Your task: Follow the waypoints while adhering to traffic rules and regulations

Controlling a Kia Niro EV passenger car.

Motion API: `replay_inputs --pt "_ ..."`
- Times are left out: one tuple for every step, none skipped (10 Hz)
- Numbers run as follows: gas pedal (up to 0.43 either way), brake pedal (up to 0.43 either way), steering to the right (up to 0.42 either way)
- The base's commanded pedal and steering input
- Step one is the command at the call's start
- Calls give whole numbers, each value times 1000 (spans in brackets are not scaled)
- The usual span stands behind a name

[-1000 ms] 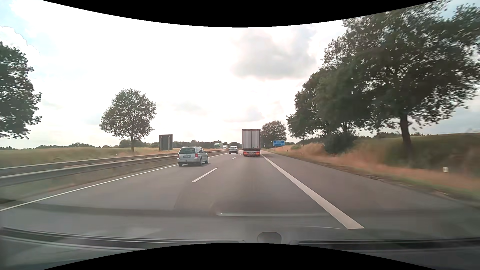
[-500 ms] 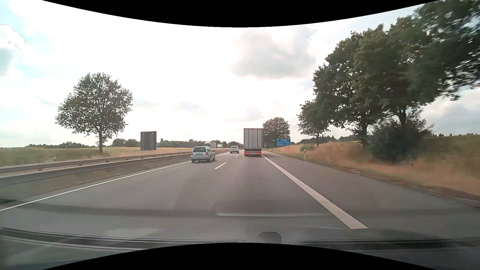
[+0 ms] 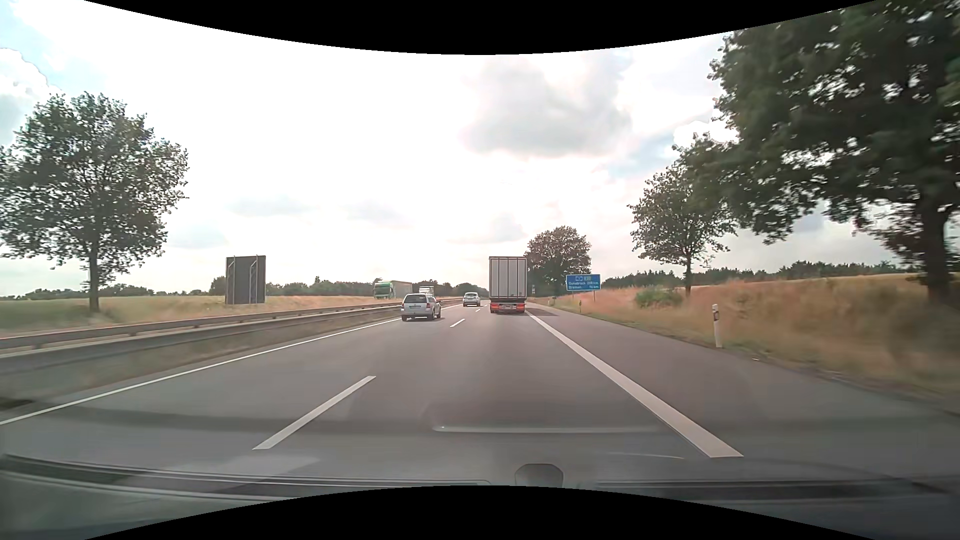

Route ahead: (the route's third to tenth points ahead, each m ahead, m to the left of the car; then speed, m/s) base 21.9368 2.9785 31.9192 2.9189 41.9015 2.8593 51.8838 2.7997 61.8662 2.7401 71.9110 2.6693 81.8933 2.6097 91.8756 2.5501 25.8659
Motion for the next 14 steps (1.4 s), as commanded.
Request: replay_inputs --pt "378 0 -12" --pt "378 0 -12" --pt "378 0 -12" --pt "390 0 -12" --pt "429 0 -12" --pt "441 0 -12" --pt "488 0 -11" --pt "520 0 -10" --pt "520 0 -10" --pt "520 0 -10" --pt "539 0 -10" --pt "551 0 -9" --pt "571 0 -7" --pt "610 0 -5"
